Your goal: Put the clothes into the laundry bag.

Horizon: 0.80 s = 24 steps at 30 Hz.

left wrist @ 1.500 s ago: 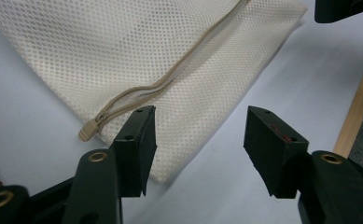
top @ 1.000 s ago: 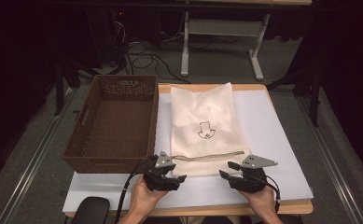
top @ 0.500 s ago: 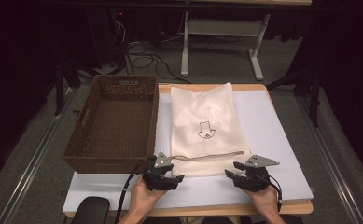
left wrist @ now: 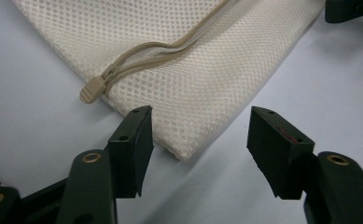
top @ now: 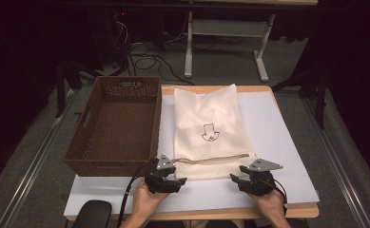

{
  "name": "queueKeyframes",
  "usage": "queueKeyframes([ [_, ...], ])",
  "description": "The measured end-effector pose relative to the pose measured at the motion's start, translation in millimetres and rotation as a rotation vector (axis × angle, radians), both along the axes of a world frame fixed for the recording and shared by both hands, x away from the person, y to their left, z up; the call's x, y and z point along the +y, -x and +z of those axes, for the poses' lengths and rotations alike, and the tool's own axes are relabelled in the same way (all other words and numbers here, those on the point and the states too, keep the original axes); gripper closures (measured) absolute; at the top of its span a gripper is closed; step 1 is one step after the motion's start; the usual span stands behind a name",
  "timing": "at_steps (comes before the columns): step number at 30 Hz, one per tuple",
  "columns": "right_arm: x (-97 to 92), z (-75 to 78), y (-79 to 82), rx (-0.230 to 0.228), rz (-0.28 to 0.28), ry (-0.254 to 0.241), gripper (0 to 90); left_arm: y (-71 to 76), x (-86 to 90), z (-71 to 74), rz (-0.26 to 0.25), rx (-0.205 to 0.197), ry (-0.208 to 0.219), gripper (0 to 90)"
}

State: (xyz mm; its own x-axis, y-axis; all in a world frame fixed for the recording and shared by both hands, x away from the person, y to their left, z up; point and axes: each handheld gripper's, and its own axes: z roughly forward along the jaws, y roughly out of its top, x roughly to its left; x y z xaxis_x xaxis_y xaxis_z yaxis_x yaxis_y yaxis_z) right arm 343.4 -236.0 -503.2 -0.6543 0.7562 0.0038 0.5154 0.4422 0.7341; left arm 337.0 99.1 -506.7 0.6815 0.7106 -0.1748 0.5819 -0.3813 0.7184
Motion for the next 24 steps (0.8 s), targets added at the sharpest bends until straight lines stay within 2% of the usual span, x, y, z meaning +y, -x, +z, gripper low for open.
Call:
queueKeyframes([
  [3,-0.7,0.1,-0.3,0.003,0.002,-0.005,48.1,0.7,-1.4,-0.3,0.001,-0.011,-0.019,40.4],
  [7,-3.3,0.5,-1.1,0.005,0.0,-0.011,47.8,0.1,-1.7,-1.3,0.0,-0.008,-0.02,40.3],
  [17,-8.5,2.9,-1.6,0.01,-0.024,-0.035,48.9,-1.1,0.2,-1.6,0.002,0.017,0.015,40.5],
  [24,-8.7,3.1,-1.6,0.008,-0.018,-0.037,49.2,-0.6,-0.8,-1.4,-0.005,0.021,0.012,41.0],
])
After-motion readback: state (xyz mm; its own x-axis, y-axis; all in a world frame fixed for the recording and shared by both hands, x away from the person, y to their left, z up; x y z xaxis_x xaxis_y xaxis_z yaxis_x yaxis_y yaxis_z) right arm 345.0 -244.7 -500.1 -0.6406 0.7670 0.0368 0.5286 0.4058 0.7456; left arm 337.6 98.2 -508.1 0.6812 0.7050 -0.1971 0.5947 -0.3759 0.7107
